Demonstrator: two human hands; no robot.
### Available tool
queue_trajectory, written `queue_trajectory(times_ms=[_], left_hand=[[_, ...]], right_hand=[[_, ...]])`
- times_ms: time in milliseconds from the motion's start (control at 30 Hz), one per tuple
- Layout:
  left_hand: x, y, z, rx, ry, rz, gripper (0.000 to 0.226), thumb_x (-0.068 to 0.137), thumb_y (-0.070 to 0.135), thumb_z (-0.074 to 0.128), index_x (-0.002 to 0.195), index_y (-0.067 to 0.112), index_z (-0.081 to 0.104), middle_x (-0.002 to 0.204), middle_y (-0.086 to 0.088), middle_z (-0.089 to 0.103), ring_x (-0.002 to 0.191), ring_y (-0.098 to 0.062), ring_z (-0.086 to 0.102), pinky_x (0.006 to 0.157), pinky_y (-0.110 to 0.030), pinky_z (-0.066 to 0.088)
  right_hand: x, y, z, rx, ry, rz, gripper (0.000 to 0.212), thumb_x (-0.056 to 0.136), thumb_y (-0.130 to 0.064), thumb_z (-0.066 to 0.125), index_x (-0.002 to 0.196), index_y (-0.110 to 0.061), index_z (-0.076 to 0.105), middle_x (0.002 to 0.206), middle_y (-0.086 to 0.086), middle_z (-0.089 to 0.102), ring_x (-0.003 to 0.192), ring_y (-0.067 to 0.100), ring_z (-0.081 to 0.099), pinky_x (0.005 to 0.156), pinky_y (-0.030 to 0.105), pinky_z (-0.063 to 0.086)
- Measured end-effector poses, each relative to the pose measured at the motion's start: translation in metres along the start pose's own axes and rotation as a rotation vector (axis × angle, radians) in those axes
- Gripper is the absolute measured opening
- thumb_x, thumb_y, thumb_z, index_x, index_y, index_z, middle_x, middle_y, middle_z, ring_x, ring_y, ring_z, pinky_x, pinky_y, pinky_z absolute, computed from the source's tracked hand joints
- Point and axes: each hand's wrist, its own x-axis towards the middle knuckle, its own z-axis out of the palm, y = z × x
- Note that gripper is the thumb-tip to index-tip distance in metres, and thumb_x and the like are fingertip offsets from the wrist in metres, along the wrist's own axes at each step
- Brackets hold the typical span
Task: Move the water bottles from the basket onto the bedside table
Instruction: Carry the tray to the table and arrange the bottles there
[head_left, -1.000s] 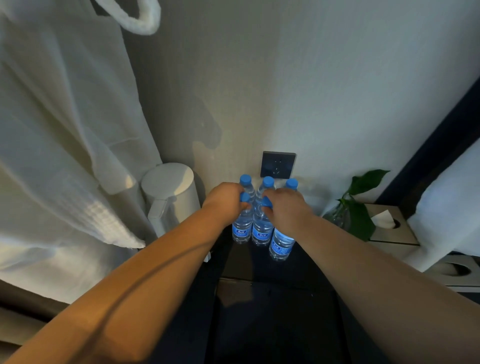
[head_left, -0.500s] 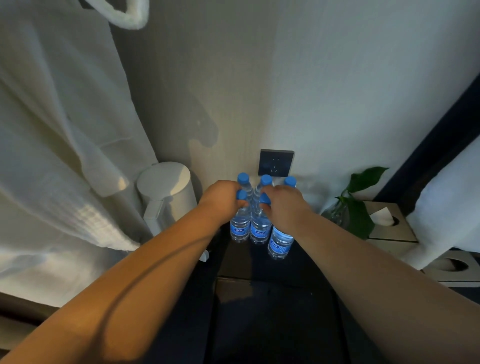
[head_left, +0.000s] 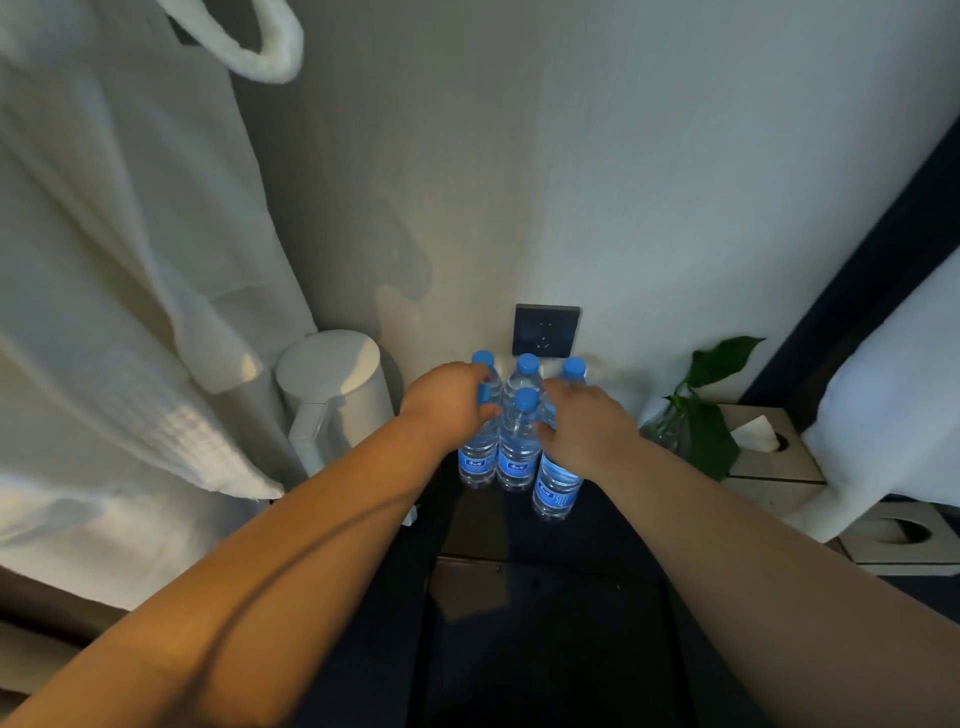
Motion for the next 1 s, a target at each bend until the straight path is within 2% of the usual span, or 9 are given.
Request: queue_trajectory(times_ms=[67, 167, 333, 500, 600, 767, 833, 900, 1000], left_hand=[[0.000, 0.006, -0.001, 0.004, -0.005, 0.040, 0.048, 0.092, 0.042, 0.070, 0.137, 0.028, 0.060, 0.127, -0.005, 0.067, 0.112, -0.027, 0.062, 0.089, -0.038, 0.054], [-0.002, 0.016, 0.003, 0.059, -0.026, 0.108, 0.049, 0.093, 0.042, 0.068, 0.140, 0.030, 0.059, 0.134, -0.002, 0.064, 0.121, -0.027, 0.057, 0.097, -0.040, 0.051], [-0.008, 0.024, 0.013, 0.138, -0.078, 0.126, 0.060, 0.096, 0.043, 0.064, 0.152, 0.034, 0.045, 0.142, -0.005, 0.056, 0.131, -0.029, 0.047, 0.102, -0.045, 0.048], [-0.012, 0.025, 0.013, 0.241, -0.103, 0.136, 0.066, 0.096, 0.043, 0.063, 0.157, 0.035, 0.037, 0.150, -0.005, 0.049, 0.138, -0.029, 0.041, 0.105, -0.048, 0.046], [-0.014, 0.025, 0.011, 0.307, -0.132, 0.142, 0.070, 0.096, 0.043, 0.062, 0.159, 0.035, 0.031, 0.153, -0.005, 0.046, 0.139, -0.030, 0.040, 0.106, -0.050, 0.044], [-0.014, 0.030, 0.007, 0.342, -0.153, 0.131, 0.071, 0.096, 0.038, 0.061, 0.160, 0.035, 0.029, 0.152, -0.007, 0.047, 0.138, -0.031, 0.040, 0.106, -0.049, 0.044], [-0.014, 0.029, 0.007, 0.341, -0.153, 0.127, 0.071, 0.097, 0.034, 0.060, 0.160, 0.036, 0.027, 0.153, -0.006, 0.045, 0.139, -0.030, 0.039, 0.108, -0.048, 0.043], [-0.015, 0.027, 0.007, 0.325, -0.153, 0.123, 0.072, 0.097, 0.031, 0.059, 0.161, 0.037, 0.027, 0.156, -0.005, 0.044, 0.141, -0.030, 0.038, 0.109, -0.047, 0.042], [-0.015, 0.026, 0.006, 0.315, -0.152, 0.127, 0.072, 0.098, 0.029, 0.059, 0.161, 0.037, 0.026, 0.159, -0.004, 0.042, 0.144, -0.028, 0.035, 0.112, -0.047, 0.041]], right_hand=[[-0.008, 0.008, -0.003, -0.029, -0.036, 0.060, 0.050, 0.094, -0.051, 0.059, 0.132, -0.020, 0.053, 0.109, 0.008, 0.065, 0.099, 0.028, 0.063, 0.074, 0.038, 0.052], [-0.018, 0.016, -0.011, -0.094, -0.097, 0.123, 0.051, 0.093, -0.065, 0.053, 0.118, -0.021, 0.054, 0.098, 0.003, 0.064, 0.085, 0.022, 0.059, 0.064, 0.035, 0.046], [-0.023, 0.020, -0.018, -0.031, -0.107, 0.120, 0.037, 0.092, -0.059, 0.061, 0.094, -0.025, 0.048, 0.094, 0.001, 0.060, 0.079, 0.020, 0.056, 0.062, 0.034, 0.043], [-0.017, 0.018, -0.023, -0.026, -0.112, 0.118, 0.034, 0.096, -0.052, 0.062, 0.098, -0.020, 0.052, 0.100, 0.006, 0.063, 0.086, 0.024, 0.060, 0.073, 0.040, 0.053], [-0.014, 0.018, -0.024, -0.024, -0.104, 0.129, 0.038, 0.096, -0.052, 0.063, 0.112, -0.017, 0.059, 0.103, 0.007, 0.065, 0.090, 0.025, 0.063, 0.078, 0.042, 0.056], [-0.006, 0.020, -0.028, -0.093, -0.142, 0.152, 0.049, 0.090, -0.064, 0.063, 0.109, -0.020, 0.065, 0.099, 0.003, 0.068, 0.086, 0.022, 0.066, 0.075, 0.038, 0.057], [-0.004, 0.023, -0.031, -0.078, -0.164, 0.126, 0.049, 0.088, -0.058, 0.066, 0.120, -0.021, 0.060, 0.106, 0.003, 0.069, 0.089, 0.022, 0.065, 0.072, 0.035, 0.053], [-0.004, 0.026, -0.033, -0.068, -0.206, 0.090, 0.044, 0.090, -0.046, 0.066, 0.127, -0.025, 0.056, 0.111, 0.004, 0.067, 0.088, 0.022, 0.061, 0.069, 0.033, 0.048], [-0.003, 0.027, -0.030, -0.054, -0.185, 0.090, 0.026, 0.094, -0.040, 0.063, 0.112, -0.022, 0.061, 0.102, 0.003, 0.065, 0.081, 0.020, 0.059, 0.067, 0.033, 0.046]])
